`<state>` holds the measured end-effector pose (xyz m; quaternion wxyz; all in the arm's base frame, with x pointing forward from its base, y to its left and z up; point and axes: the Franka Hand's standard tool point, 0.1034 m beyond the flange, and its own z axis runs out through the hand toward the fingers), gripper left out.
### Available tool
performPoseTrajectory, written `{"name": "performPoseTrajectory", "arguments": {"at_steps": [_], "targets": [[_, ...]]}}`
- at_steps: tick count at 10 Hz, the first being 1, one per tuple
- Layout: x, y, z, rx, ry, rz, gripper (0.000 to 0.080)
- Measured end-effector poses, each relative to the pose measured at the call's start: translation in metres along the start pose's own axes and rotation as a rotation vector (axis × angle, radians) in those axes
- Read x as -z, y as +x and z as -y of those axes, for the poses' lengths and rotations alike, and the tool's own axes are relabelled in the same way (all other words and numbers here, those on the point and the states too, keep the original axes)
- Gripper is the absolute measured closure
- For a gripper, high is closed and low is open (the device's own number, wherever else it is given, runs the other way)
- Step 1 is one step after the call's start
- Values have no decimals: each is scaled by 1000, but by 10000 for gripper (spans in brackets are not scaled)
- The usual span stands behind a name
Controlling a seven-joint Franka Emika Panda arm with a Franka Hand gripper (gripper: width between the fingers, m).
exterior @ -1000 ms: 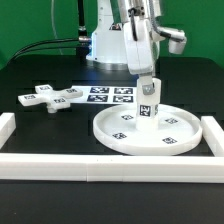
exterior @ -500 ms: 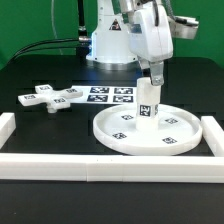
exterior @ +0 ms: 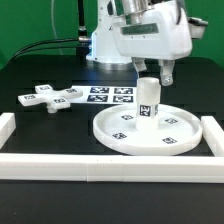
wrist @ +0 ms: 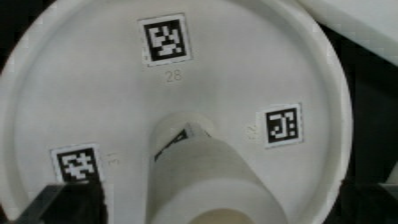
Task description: Assemble round table
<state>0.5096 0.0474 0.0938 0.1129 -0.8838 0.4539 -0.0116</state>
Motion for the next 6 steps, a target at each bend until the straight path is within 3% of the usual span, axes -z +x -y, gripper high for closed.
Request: {"name": "performPoseTrajectory", "arguments": {"at_steps": [2, 3, 6], "targets": [[11, 11, -13, 305, 12, -8, 150], [16, 9, -17, 350, 9, -16, 150], [13, 10, -18, 535, -2, -16, 150]]}}
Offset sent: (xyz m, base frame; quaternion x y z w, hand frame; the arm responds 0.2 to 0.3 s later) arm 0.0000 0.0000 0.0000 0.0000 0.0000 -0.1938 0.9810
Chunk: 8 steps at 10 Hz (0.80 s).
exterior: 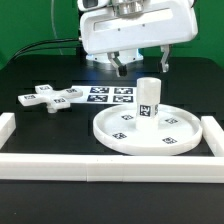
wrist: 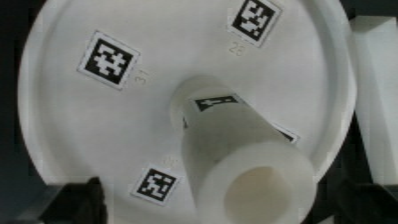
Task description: Assemble round table
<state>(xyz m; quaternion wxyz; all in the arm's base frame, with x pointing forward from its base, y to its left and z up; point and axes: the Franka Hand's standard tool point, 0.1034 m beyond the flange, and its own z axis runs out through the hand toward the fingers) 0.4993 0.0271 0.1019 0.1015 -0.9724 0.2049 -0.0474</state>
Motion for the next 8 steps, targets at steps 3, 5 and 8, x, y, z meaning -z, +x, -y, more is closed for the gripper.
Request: {"name": "performPoseTrajectory", "arguments": {"at_steps": [3, 5, 8], "targets": [[5, 9, -10, 470, -53, -12, 150], [15, 22, -35, 493, -48, 11, 150], [15, 23, -39, 477, -49, 9, 150]]}}
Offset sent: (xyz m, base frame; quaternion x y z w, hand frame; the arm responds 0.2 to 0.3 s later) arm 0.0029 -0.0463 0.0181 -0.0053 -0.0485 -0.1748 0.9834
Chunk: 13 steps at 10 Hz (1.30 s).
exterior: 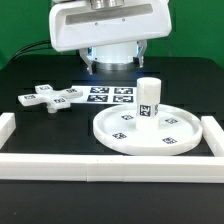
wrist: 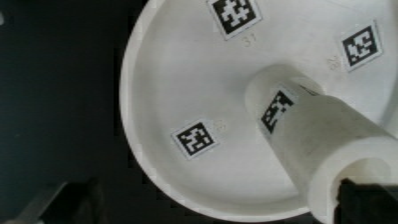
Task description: Assemble round table
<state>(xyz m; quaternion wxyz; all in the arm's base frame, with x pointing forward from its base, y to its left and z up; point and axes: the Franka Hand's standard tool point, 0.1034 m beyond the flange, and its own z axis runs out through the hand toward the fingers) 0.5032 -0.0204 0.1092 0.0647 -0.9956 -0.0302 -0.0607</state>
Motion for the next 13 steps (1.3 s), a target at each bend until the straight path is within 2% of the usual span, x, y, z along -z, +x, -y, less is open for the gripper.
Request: {"name": "performPoseTrajectory", "arguments": {"at_steps": [2, 6, 9, 10, 11, 12, 13], "targets": [[-1, -2, -4, 23, -3, 0, 150], [2, -14, -41, 66, -18, 3, 150], [1, -15, -41, 70, -20, 5, 150], [0, -23, -46, 75, -33, 4, 150], [1, -35, -66, 102, -40, 12, 150], [5, -43, -94, 56, -54, 11, 150], [6, -48, -110, 6, -65, 9, 150]]}}
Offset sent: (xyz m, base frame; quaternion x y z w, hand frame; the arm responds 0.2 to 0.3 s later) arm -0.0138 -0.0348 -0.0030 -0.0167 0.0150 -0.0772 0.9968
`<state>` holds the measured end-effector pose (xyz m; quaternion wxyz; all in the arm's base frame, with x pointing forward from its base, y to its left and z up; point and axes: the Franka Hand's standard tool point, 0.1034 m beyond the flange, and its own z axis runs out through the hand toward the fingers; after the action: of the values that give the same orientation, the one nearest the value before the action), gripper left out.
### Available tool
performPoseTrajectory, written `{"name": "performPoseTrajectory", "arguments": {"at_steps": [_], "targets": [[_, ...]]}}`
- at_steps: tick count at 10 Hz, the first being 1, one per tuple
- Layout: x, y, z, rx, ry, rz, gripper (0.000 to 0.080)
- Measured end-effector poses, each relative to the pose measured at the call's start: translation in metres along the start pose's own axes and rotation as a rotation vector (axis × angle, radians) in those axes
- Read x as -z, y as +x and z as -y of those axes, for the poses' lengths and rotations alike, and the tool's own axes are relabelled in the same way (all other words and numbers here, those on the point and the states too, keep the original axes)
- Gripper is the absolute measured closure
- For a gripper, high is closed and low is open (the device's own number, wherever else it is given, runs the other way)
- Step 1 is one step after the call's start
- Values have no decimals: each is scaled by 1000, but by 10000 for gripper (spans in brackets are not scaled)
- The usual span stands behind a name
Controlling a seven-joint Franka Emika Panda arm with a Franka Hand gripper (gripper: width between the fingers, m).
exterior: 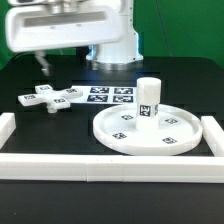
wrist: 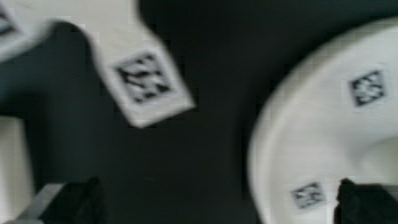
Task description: Assemble round table
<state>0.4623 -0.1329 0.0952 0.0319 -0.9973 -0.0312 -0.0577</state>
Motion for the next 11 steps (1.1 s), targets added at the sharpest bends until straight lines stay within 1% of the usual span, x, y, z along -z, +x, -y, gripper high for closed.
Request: {"name": "performPoseTrajectory", "arguments": {"at_steps": [1, 2, 4, 5, 6, 7, 9, 11], "targets": [[-1, -3, -8, -18, -4, 3, 150], [-2, -2, -4, -11, -2, 4, 150], [-3, -2, -5, -11, -1, 6, 150], [-2, -2, -7, -31, -7, 1, 150], [-3, -5, -14, -134, -20, -5, 150], [-5, -10, -21, -232, -24, 4, 150], [-16, -21, -29, -283, -28, 27, 150], [-16, -21, -29, -281, -29, 29, 150]]}}
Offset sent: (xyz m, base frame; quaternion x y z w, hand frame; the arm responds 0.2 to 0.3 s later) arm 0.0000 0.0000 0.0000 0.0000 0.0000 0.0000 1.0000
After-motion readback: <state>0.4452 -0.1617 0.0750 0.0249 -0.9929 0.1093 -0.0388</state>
